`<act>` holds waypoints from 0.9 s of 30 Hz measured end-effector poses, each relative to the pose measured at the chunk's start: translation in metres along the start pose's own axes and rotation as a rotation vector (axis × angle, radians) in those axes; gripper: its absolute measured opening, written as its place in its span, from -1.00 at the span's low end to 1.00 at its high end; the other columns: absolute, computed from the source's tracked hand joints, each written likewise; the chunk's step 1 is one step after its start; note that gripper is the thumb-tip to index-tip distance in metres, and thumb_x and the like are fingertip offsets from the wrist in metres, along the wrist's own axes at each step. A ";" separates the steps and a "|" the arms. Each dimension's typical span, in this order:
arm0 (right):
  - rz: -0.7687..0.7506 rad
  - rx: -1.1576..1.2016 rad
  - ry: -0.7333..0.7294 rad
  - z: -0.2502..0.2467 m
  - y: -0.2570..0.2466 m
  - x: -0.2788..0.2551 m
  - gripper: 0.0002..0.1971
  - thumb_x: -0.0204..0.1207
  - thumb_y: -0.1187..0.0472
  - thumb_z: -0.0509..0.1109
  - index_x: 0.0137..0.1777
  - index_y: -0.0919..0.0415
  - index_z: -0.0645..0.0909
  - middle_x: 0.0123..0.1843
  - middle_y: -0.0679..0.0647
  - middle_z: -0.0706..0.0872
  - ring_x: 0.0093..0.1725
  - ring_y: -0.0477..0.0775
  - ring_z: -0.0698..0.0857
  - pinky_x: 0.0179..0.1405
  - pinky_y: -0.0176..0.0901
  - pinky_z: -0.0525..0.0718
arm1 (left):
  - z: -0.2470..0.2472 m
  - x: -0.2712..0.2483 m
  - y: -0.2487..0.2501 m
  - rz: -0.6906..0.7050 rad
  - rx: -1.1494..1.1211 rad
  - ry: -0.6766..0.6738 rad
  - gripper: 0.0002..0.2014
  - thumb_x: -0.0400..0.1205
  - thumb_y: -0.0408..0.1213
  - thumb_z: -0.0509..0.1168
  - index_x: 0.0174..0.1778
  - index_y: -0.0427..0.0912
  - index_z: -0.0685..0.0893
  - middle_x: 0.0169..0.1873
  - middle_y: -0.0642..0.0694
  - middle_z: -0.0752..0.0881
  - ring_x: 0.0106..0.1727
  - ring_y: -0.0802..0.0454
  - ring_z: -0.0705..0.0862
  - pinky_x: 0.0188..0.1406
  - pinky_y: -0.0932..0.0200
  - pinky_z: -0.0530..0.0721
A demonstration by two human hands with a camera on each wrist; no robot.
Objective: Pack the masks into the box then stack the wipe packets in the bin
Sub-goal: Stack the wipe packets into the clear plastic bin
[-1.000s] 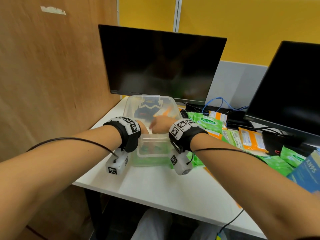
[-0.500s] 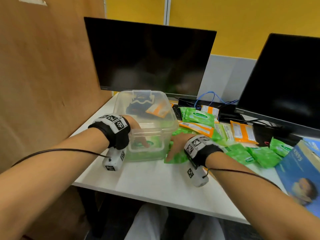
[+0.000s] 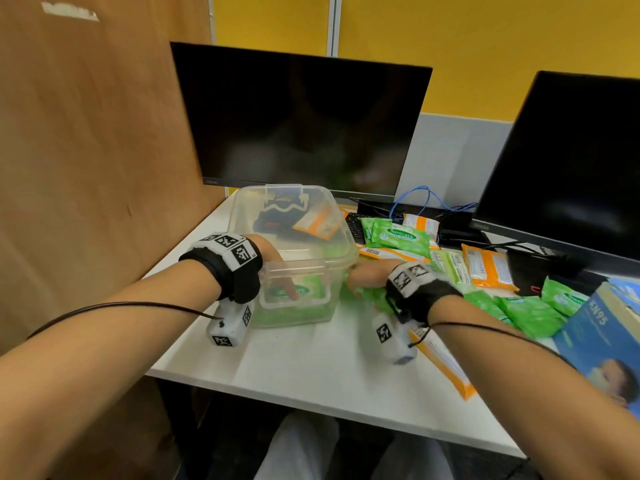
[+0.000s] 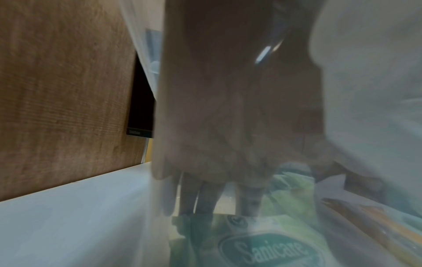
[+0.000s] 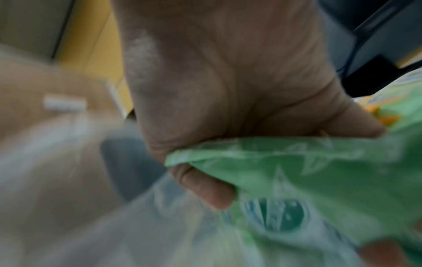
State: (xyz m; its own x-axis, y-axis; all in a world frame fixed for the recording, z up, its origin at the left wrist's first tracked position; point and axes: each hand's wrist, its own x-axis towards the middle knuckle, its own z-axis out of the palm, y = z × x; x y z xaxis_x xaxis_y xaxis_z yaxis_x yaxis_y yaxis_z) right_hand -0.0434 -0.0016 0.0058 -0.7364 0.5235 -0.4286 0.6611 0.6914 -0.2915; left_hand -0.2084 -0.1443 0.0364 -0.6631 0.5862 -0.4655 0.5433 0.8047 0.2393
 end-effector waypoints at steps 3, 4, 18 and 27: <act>0.020 0.433 0.020 -0.066 0.011 -0.030 -0.84 0.57 0.35 0.19 -0.23 0.19 0.48 0.16 0.34 0.59 0.13 0.27 0.60 0.32 0.09 0.54 | 0.000 -0.004 0.002 0.024 0.039 -0.037 -0.61 0.11 0.09 0.69 -0.17 0.16 0.86 -0.01 -0.05 0.81 0.04 -0.07 0.76 0.10 0.06 0.75; 0.016 0.698 0.014 -0.085 0.013 -0.039 -0.88 0.51 0.37 0.17 -0.18 0.20 0.50 0.09 0.25 0.60 0.03 0.22 0.61 0.23 0.14 0.61 | -0.001 -0.007 0.003 0.025 0.020 -0.038 -0.63 0.07 0.09 0.70 -0.25 0.17 0.85 -0.03 -0.07 0.82 0.04 -0.10 0.77 0.15 0.00 0.74; -0.220 0.369 0.161 -0.067 -0.076 -0.004 -0.70 0.45 0.46 0.42 0.20 0.41 0.61 0.14 0.34 0.73 0.08 0.35 0.77 0.06 0.22 0.76 | -0.023 -0.026 0.028 0.230 0.200 0.303 -0.68 0.71 -0.43 0.06 0.32 -0.41 0.56 0.32 -0.32 0.61 0.35 -0.23 0.57 0.27 0.05 0.50; -0.213 -0.320 0.102 -0.023 -0.078 0.028 -0.65 0.62 0.16 0.26 0.37 0.21 0.57 0.37 0.23 0.62 0.36 0.28 0.59 0.30 0.10 0.55 | 0.003 -0.021 0.028 0.316 0.177 0.111 -0.63 0.70 -0.26 0.14 0.38 -0.31 0.57 0.37 -0.23 0.58 0.38 -0.18 0.54 0.36 0.03 0.48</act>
State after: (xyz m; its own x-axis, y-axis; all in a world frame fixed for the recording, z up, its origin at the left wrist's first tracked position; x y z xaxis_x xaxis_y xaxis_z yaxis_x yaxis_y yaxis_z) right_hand -0.1187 -0.0292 0.0364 -0.8736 0.3869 -0.2952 0.4253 0.9018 -0.0768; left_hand -0.1775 -0.1344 0.0508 -0.4952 0.8171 -0.2951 0.8039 0.5598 0.2012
